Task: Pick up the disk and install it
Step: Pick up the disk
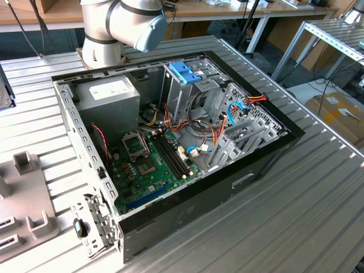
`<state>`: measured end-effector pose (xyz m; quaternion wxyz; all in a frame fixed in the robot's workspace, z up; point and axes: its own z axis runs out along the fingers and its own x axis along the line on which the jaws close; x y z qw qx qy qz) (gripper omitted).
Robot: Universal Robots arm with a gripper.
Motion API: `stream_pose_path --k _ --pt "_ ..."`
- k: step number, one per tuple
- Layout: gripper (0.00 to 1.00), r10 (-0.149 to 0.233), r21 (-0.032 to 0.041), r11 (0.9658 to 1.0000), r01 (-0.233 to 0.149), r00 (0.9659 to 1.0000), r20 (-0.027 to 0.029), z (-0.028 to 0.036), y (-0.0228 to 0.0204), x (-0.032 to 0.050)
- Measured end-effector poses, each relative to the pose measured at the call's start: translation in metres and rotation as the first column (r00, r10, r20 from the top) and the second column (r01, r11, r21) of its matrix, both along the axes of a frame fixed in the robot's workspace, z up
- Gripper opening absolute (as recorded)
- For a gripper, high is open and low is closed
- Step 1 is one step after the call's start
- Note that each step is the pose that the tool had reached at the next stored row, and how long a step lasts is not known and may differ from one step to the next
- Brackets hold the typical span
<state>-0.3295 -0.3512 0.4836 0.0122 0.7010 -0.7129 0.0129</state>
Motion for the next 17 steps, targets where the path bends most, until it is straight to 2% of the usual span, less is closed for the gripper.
stream_pose_path --k 1,3,17 --pt "0.35 0.000 0.0001 1.0000 0.000 1.0000 0.0002 -0.0001 0.0002 0.0039" --pt "0.35 0.000 0.0000 1.0000 0.000 1.0000 0.0001 0.0000 0.0005 0.0066" --pt "0.35 0.000 -0.0011 1.0000 0.000 1.0000 0.0001 0.0021 0.0015 0.0070"
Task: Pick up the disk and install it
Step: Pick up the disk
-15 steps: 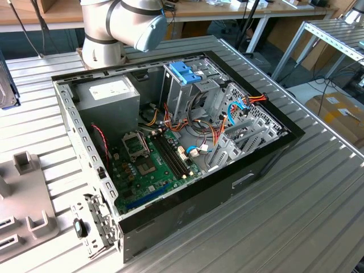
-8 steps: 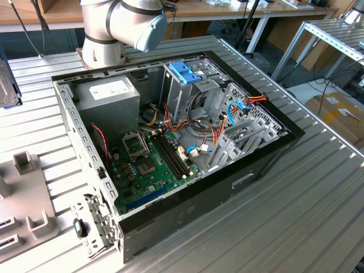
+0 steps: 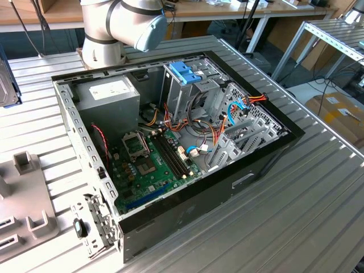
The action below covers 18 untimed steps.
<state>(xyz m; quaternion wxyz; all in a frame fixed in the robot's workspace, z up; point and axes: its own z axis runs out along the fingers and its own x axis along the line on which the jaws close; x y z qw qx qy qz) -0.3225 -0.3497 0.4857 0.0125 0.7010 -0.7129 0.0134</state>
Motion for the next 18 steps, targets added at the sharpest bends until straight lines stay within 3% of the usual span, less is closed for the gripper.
stream_pose_path --k 9,18 --pt "0.35 0.000 -0.0001 1.0000 0.000 1.0000 -0.0002 0.0002 0.0000 0.0007" --pt "0.35 0.000 0.0000 1.0000 0.000 1.0000 0.0000 0.0001 0.0000 0.0100"
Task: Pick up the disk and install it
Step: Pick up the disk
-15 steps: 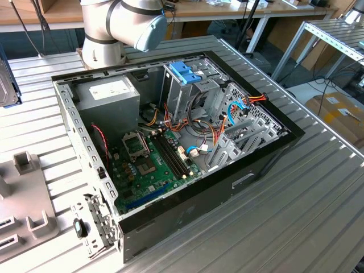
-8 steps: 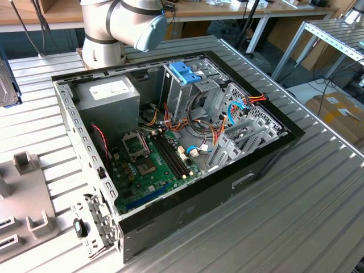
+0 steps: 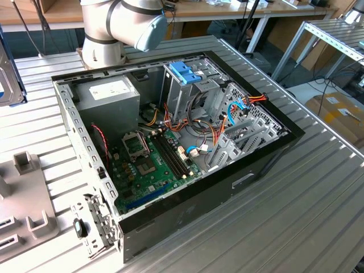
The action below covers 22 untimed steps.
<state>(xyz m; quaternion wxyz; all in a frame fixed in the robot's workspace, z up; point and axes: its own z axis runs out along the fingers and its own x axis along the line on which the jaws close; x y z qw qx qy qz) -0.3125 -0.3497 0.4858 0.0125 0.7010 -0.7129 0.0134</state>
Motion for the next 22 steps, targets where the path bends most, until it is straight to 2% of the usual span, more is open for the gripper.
stream_pose_path --k 22 --pt "0.35 0.000 0.0000 1.0000 0.000 1.0000 0.0000 0.0000 0.0002 0.0225"
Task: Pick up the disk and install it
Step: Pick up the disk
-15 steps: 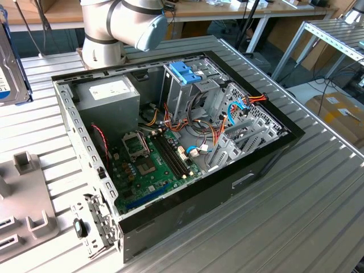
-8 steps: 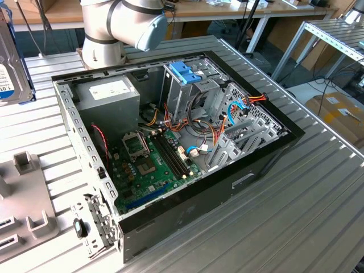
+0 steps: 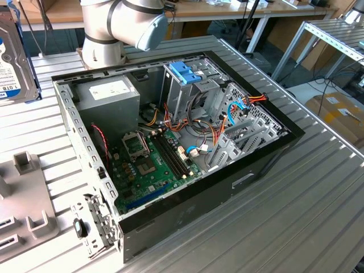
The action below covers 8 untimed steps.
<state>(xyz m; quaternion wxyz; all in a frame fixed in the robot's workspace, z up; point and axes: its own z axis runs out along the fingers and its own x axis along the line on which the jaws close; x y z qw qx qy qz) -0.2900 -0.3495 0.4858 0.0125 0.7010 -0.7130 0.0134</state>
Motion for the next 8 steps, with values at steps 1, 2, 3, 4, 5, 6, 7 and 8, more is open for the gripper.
stream_pose_path --k 1,2,3,4,5,6,7,8 --pt "0.35 0.000 -0.0001 1.0000 0.000 1.0000 -0.0001 0.0001 0.0000 0.0007" --pt "0.35 0.000 -0.0001 1.0000 0.000 1.0000 -0.0001 0.0001 0.0000 0.0016" --pt "0.35 0.000 0.0000 1.0000 0.000 1.0000 -0.0001 0.0000 0.0000 0.0026" --pt "0.35 0.000 0.0000 1.0000 0.000 1.0000 -0.0002 0.0001 0.0000 0.0040" --pt "0.35 0.000 0.0000 1.0000 0.000 1.0000 -0.0001 0.0000 0.0001 0.0058" --pt "0.35 0.000 0.0000 1.0000 0.000 1.0000 0.0000 0.0000 0.0001 0.0072" --pt "0.35 0.000 0.0000 1.0000 0.000 1.0000 0.0000 0.0000 0.0001 0.0083" --pt "0.35 0.000 0.0000 1.0000 0.000 1.0000 -0.0001 0.0000 0.0001 0.0102"
